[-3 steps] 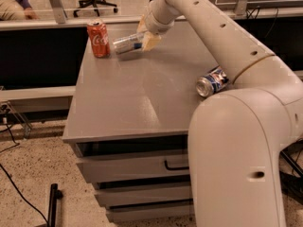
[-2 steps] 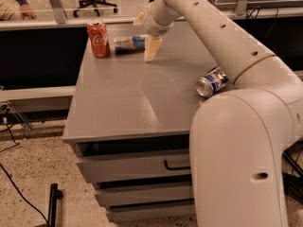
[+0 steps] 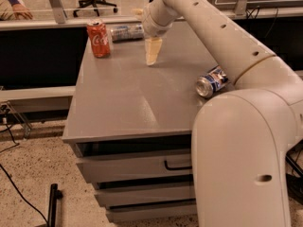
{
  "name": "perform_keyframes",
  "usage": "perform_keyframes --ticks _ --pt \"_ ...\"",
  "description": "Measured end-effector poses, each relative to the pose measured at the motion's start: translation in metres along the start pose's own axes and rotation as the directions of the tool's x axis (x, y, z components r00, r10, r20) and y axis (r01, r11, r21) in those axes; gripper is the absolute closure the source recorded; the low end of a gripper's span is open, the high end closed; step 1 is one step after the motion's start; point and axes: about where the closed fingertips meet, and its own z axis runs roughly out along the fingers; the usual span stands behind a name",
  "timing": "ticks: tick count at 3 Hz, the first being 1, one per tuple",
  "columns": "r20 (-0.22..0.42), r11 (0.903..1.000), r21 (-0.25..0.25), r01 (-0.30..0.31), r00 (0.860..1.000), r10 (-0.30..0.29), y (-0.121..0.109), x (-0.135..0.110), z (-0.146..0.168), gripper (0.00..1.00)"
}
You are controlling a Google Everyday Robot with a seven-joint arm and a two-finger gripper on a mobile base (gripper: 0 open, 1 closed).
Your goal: Move redbull can near coke can
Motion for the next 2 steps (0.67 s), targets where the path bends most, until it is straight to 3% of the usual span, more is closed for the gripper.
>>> perform_keyframes --ticks 1,2 --pt "0.050 0.9972 0.023 -0.072 0.996 0.071 -0.007 0.006 -0.024 0.00" --pt "0.152 0.9763 0.081 -0.201 0.971 0.187 -0.024 0.014 -0.074 0.00"
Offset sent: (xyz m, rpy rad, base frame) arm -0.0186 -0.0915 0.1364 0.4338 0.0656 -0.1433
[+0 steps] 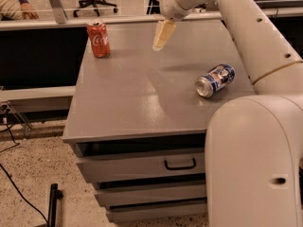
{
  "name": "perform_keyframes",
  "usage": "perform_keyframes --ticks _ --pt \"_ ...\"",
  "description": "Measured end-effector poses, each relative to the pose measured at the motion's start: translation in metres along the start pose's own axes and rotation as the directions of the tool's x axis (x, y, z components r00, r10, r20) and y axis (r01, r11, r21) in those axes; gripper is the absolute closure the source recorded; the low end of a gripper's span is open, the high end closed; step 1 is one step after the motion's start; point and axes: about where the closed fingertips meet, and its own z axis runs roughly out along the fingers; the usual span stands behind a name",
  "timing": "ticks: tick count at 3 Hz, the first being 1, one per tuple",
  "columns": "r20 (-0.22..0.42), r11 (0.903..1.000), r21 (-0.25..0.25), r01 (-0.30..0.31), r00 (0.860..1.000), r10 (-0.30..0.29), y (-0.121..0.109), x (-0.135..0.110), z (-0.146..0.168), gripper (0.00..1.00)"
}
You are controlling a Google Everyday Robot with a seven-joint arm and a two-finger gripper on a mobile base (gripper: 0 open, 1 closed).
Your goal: Move redbull can near coke can
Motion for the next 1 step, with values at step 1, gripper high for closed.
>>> perform_keyframes --ticks 1 --pt "0.000 1.0000 0.000 0.000 1.000 0.000 0.0001 0.0000 0.0001 0.00"
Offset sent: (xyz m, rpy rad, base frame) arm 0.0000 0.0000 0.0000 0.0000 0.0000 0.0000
